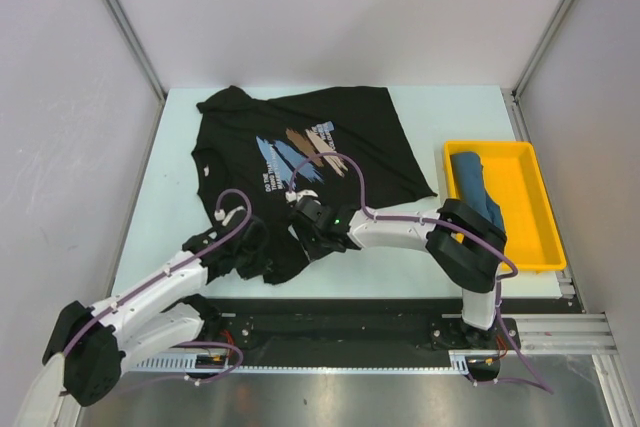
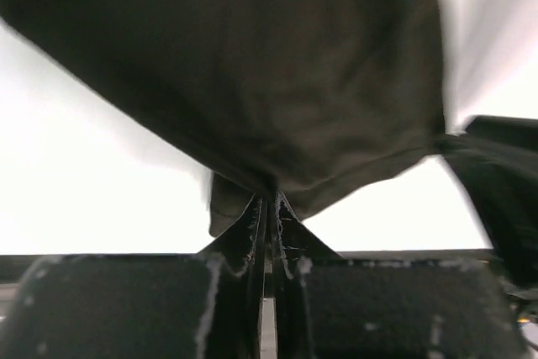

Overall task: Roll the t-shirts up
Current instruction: Flatten out the T-shirt at the center of the board.

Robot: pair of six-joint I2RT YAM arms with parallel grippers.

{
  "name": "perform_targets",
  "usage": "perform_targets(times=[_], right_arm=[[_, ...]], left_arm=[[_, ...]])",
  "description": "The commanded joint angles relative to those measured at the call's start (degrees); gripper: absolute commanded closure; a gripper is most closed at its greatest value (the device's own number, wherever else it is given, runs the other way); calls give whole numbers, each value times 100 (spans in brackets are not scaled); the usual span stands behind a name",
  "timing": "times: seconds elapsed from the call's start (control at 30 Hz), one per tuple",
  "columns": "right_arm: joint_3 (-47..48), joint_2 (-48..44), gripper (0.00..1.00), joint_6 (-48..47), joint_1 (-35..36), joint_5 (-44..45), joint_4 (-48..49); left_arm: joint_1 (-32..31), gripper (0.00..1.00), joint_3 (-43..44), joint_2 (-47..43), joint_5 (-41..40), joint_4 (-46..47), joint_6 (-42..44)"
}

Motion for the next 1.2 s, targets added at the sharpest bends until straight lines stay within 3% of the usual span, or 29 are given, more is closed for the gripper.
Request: perform_targets(times=[0.0, 0.13, 0.23, 0.47, 0.63, 0.93, 1.0, 1.03, 1.07, 1.1, 1.13, 1.17], right_arm=[[-157, -364, 61, 101, -47, -51, 334], [-245, -346, 60, 154, -108, -244, 563], [-245, -267, 66, 241, -153, -481, 721], [-245, -425, 94, 479, -188, -833, 722], [-236, -916, 100, 471, -337, -675, 476], [-227, -1120, 100, 462, -399, -622, 159], [-219, -1006, 95, 461, -364, -648, 89], [-227, -970, 90, 461, -346, -623, 71], [-227, -944, 77, 444, -276, -544, 1], [-236, -892, 71, 418, -232, -543, -43], [-227, -821, 67, 418, -232, -378, -61], [-262, -768, 61, 418, -223, -350, -35]], left_arm=[[20, 98, 629, -212, -347, -283, 174], [55, 100, 797, -405, -444, -653, 131], [64, 100, 814, -581, -418, -803, 34], [99, 100, 885, -933, -400, -1048, -89], [152, 100, 1087, -994, -444, -1365, -63], [169, 100, 850, -1266, -445, -1831, -423], [169, 97, 509, -1460, -331, -1814, -572], [169, 92, 376, -1530, -191, -1735, -625], [169, 81, 253, -1591, -137, -1674, -652], [169, 76, 52, -1696, -102, -1629, -669], [169, 61, -28, -1732, -67, -1551, -661], [169, 54, -81, -1767, -5, -1515, -661]])
